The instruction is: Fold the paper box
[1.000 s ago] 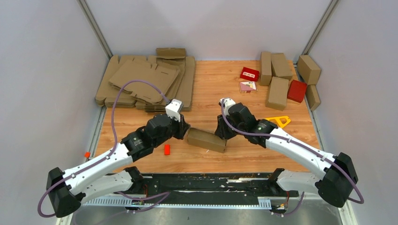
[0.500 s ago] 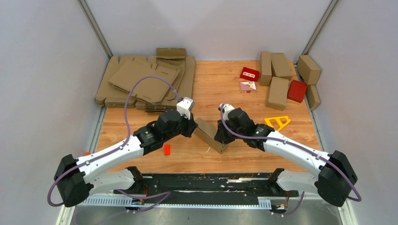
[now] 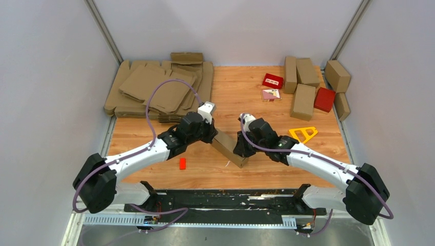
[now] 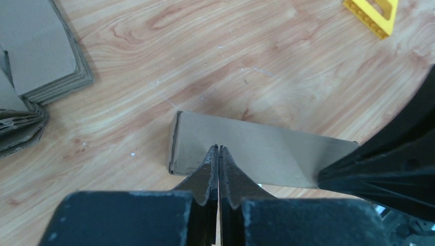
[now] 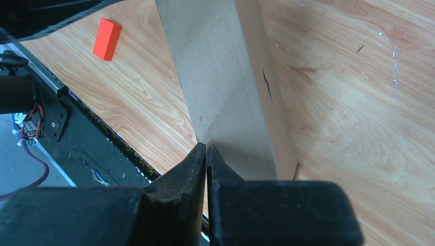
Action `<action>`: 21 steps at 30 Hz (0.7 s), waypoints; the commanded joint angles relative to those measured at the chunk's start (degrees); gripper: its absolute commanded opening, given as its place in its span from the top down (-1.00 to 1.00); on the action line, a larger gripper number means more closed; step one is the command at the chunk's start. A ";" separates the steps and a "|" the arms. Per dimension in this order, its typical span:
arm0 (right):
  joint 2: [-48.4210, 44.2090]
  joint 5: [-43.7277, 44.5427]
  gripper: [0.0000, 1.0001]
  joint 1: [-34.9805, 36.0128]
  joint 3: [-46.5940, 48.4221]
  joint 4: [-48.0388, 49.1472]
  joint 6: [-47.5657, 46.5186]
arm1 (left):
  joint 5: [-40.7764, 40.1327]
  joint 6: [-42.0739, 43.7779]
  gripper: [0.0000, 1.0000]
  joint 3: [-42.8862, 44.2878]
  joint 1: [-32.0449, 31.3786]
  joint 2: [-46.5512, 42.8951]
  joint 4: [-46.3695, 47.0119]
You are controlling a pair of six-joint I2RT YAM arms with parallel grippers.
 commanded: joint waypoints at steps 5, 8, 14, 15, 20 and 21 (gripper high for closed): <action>-0.01 0.40 0.88 -0.07 0.09 -3.73 -0.12 | 0.07 2.07 1.00 -3.64 1.84 4.62 7.04; -1.39 1.48 0.86 -0.12 3.09 -7.29 -0.87 | 0.61 1.68 1.00 -5.08 1.99 5.05 8.43; -6.66 3.32 0.84 -0.08 8.60 -14.12 -2.31 | 1.22 1.90 1.00 -4.27 1.99 4.31 7.24; -7.59 2.87 0.84 -0.08 8.33 -14.18 -2.05 | 1.28 2.01 1.00 -3.97 1.98 4.03 7.00; -10.93 0.58 1.00 -0.12 2.43 -11.31 0.00 | 3.21 1.87 1.00 -2.37 1.99 3.38 6.08; -10.82 0.47 1.00 -0.08 0.97 -10.38 0.56 | 3.79 1.72 1.00 -1.88 1.99 3.23 5.80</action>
